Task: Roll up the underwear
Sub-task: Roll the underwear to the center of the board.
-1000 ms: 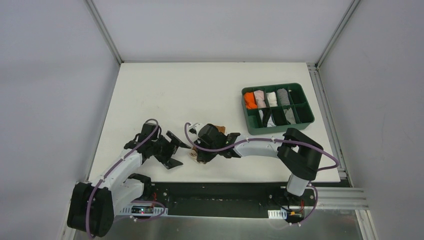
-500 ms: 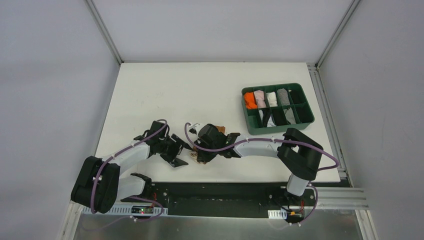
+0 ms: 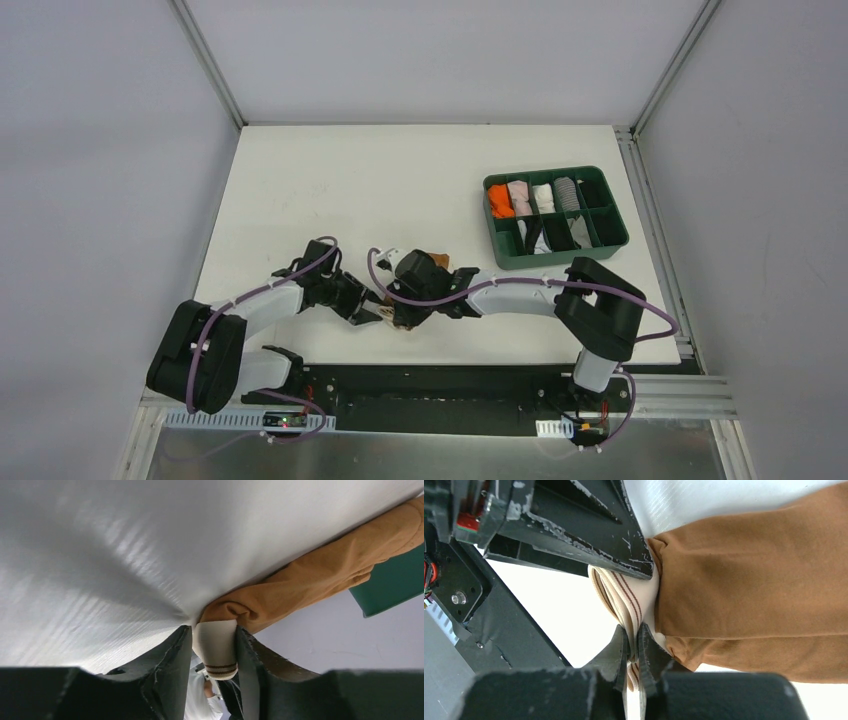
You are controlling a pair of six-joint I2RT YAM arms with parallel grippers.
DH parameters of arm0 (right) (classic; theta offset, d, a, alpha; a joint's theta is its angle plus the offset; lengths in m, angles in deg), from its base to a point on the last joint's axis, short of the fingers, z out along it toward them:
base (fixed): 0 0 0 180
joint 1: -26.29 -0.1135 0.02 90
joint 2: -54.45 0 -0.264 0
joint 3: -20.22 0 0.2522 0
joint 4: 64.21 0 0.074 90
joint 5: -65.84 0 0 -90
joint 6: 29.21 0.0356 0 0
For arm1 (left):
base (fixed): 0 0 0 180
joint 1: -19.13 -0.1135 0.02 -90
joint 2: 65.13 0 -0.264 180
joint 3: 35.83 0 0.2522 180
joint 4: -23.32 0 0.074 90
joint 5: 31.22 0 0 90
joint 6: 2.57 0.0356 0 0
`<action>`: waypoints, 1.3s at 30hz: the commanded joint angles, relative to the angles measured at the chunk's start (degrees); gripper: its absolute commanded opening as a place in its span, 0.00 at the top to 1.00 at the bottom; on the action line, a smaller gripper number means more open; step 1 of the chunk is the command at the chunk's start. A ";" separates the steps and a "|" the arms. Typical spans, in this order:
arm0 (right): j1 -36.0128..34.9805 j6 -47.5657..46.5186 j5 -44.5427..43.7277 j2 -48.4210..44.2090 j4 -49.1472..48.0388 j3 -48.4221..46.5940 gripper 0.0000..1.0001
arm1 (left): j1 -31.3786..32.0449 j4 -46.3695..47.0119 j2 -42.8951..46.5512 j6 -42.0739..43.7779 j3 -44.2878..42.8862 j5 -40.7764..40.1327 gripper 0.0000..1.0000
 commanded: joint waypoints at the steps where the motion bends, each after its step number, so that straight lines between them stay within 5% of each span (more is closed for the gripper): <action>1: -0.90 0.28 -0.91 0.52 2.96 -0.05 1.00 | 0.81 0.51 -1.85 0.65 -1.58 0.13 0.70; 4: -0.90 0.57 -1.70 0.04 3.31 -0.14 0.94 | 0.81 0.47 -2.15 0.98 -1.40 0.56 0.98; 9: -0.97 1.06 -3.51 -3.57 4.85 -0.11 0.47 | 0.81 0.42 -1.74 0.37 -0.21 0.60 1.00; 13: -1.60 -0.25 -7.11 -7.64 6.83 -0.03 0.32 | 0.78 0.40 -1.53 0.04 0.26 0.57 1.00; 19: -8.66 -9.96 -20.29 -8.38 10.00 -2.73 0.27 | 0.77 0.42 -1.67 0.98 -0.33 1.51 1.00; 31: -12.77 -17.13 -28.28 1.35 11.65 -9.48 0.26 | 0.72 0.38 -2.46 1.38 -0.65 1.59 1.00; 36: -12.65 -16.35 -27.82 4.17 10.65 -10.00 0.33 | 0.66 0.38 -3.39 1.51 -1.03 1.89 1.00; 39: -12.68 -15.50 -29.05 4.66 9.87 -9.76 0.47 | 0.64 0.42 -3.08 1.52 -1.10 1.76 1.00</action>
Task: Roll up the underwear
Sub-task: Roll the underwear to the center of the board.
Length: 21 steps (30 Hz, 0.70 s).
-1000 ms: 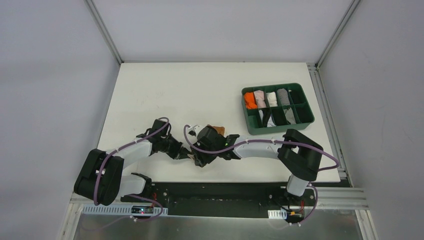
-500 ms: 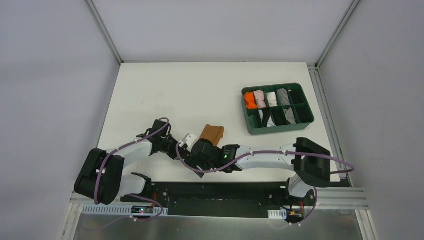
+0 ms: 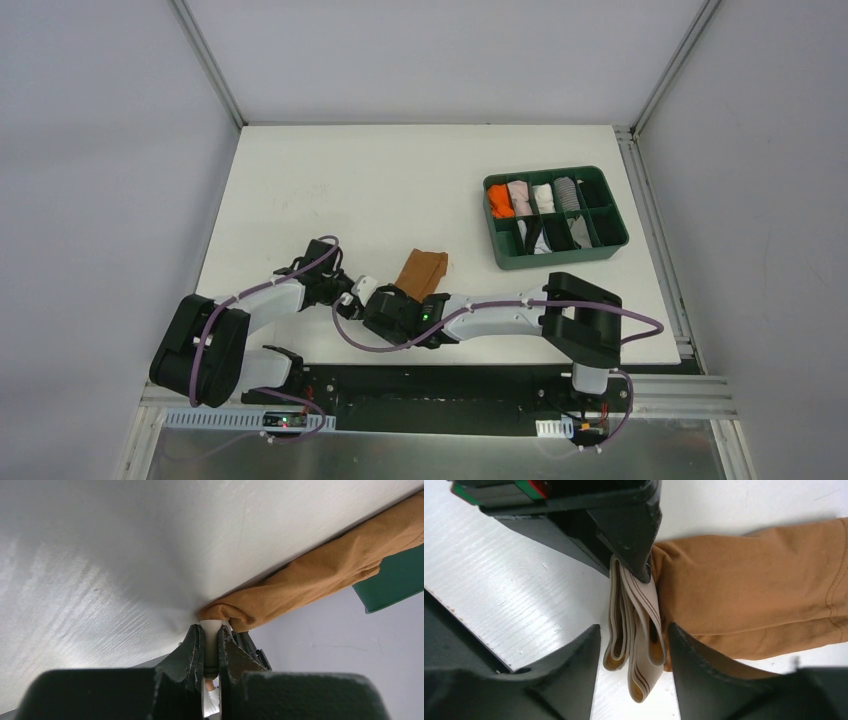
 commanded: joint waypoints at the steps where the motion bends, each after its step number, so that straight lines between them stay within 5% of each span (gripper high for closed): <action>1: -0.03 0.53 -3.21 0.53 -0.54 -1.74 0.53 | 0.55 -1.35 -0.46 0.86 -0.47 -0.33 1.00; 7: 1.00 2.97 -1.78 -0.89 -2.82 0.41 1.00 | 0.41 -1.35 0.71 0.90 -0.49 -0.04 1.00; 12: 3.46 6.47 4.55 -4.23 -3.96 2.81 1.00 | -0.75 -1.46 3.70 0.91 0.37 1.43 1.00; 15: 5.89 10.12 11.59 -6.44 -4.50 4.52 1.00 | -2.16 -4.49 8.23 1.40 0.80 1.48 0.91; 21: 11.40 15.55 27.39 -7.42 -4.08 5.71 1.00 | -4.53 -13.55 20.91 2.67 2.81 -0.07 0.51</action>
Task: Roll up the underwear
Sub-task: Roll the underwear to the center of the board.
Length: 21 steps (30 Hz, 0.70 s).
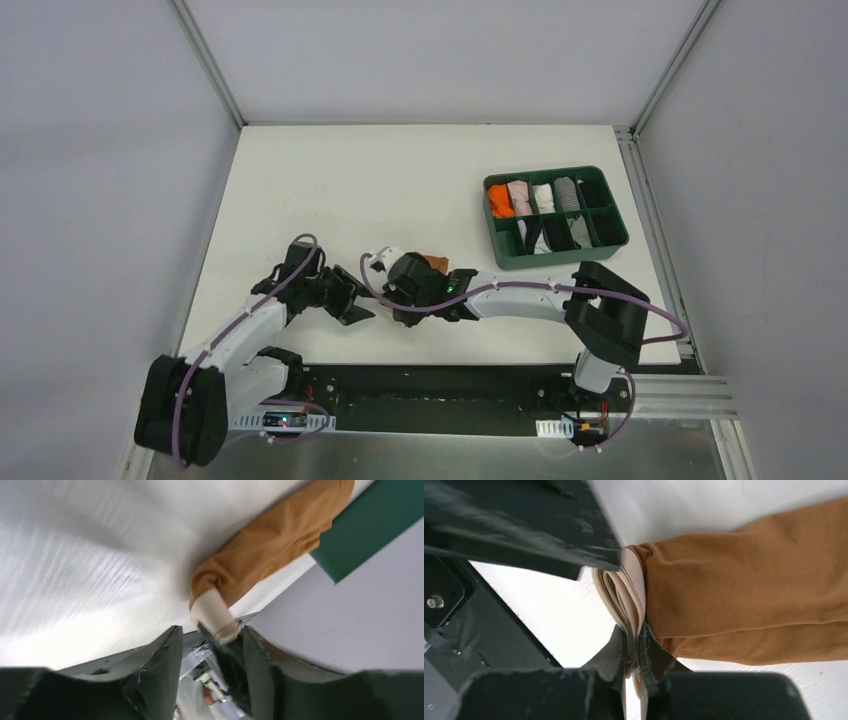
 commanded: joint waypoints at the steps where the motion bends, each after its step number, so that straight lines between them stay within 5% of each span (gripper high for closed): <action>1: 3.47 5.76 13.72 -1.37 1.38 1.18 1.00 | -1.19 -8.76 9.12 0.88 1.79 -0.11 0.43; 4: 4.80 7.40 17.25 -0.39 1.16 1.66 1.00 | -1.23 -11.76 13.33 0.87 1.89 -0.52 0.30; 7: 6.36 9.85 20.15 0.64 0.33 1.92 1.00 | -1.23 -13.06 15.92 0.78 1.99 -1.54 0.28; 17: 12.75 17.84 33.13 8.24 1.12 -1.78 1.00 | -1.14 -12.91 15.47 2.48 1.62 -0.45 0.78; 21: 13.96 19.82 35.42 9.36 0.22 -1.70 1.00 | -1.14 -11.53 12.82 3.99 0.96 0.50 0.89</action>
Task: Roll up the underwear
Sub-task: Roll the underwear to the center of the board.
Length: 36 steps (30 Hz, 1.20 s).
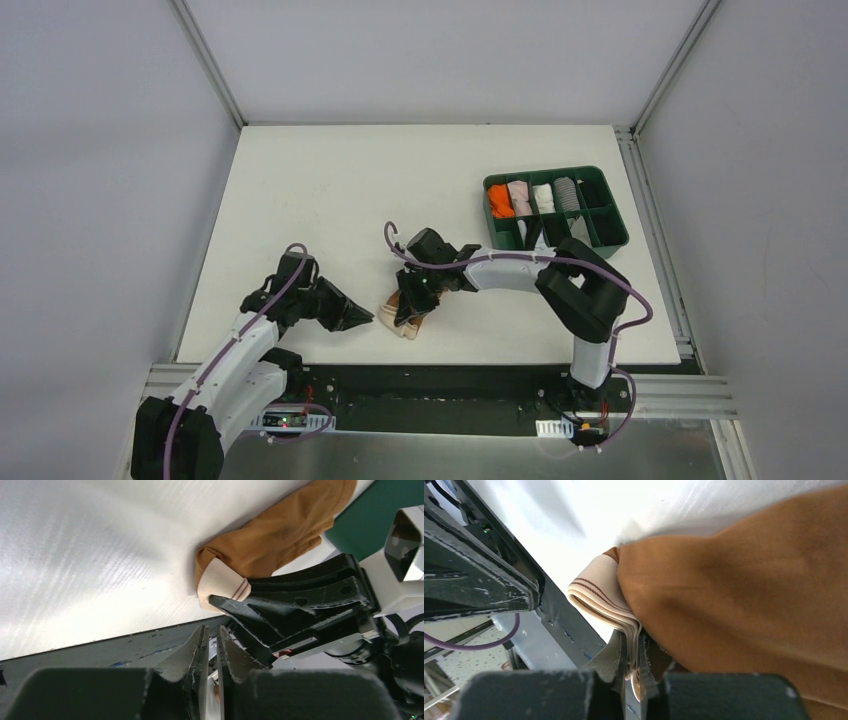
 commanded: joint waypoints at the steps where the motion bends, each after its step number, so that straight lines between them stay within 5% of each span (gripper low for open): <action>1: 0.87 3.27 3.69 2.19 -0.04 -1.18 1.00 | -0.22 0.67 -3.06 1.93 -0.89 1.21 0.90; 28: 1.71 3.96 3.98 3.51 2.22 -2.09 0.99 | 5.16 9.98 -28.80 6.99 -10.16 -3.11 0.90; 36: 1.06 7.38 -1.07 -5.38 0.35 2.64 0.50 | 5.53 9.98 -36.61 8.60 -9.77 -3.91 0.90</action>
